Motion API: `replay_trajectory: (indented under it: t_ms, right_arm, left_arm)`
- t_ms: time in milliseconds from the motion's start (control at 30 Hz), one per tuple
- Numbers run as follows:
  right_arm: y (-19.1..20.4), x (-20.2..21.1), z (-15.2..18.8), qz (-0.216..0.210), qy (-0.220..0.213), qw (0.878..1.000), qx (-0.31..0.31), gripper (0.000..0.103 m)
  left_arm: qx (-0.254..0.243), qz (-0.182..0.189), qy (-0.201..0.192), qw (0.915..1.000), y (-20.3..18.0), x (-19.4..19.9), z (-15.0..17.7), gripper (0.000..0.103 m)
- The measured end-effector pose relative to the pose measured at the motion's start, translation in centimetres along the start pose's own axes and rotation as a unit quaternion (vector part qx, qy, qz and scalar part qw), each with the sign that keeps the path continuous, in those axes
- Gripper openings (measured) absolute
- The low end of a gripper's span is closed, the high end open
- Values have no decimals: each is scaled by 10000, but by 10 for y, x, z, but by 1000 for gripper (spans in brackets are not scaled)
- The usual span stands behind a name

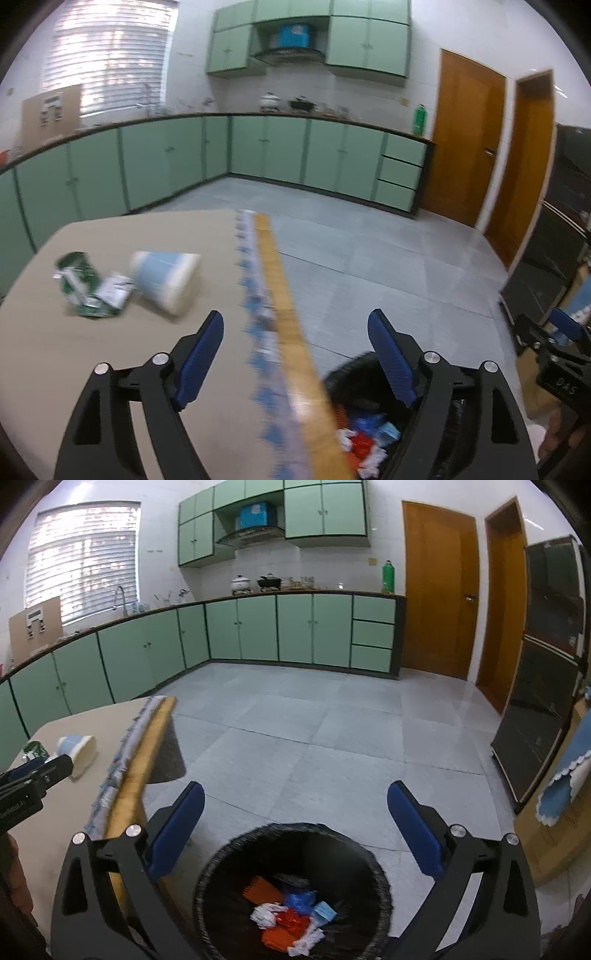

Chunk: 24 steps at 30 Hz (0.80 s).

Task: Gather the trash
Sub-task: 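Move both tools back over the green carton and blue-white cup on the table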

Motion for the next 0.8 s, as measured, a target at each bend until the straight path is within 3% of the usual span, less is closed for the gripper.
replay_trajectory:
  t_ms: [500, 800]
  right_arm:
    - [157, -19, -34, -936, -114, 9952, 273, 98]
    - [246, -39, -44, -1201, -35, 9913, 534, 98]
  left_arm:
    - [600, -1347, -206, 9889, 165, 28, -5, 83]
    - [874, -1647, -137, 9824, 231, 16, -5, 83]
Point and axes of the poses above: each gripper's, at about its wrist camera, not at the fingertips, and x roughly against the way its jaws point, y to its left, z to its underside, the point moved 6 cm from there along -x, roughly the way its jaws point, and after that the axes turned 1 degree about y, right-handed, at the moved point
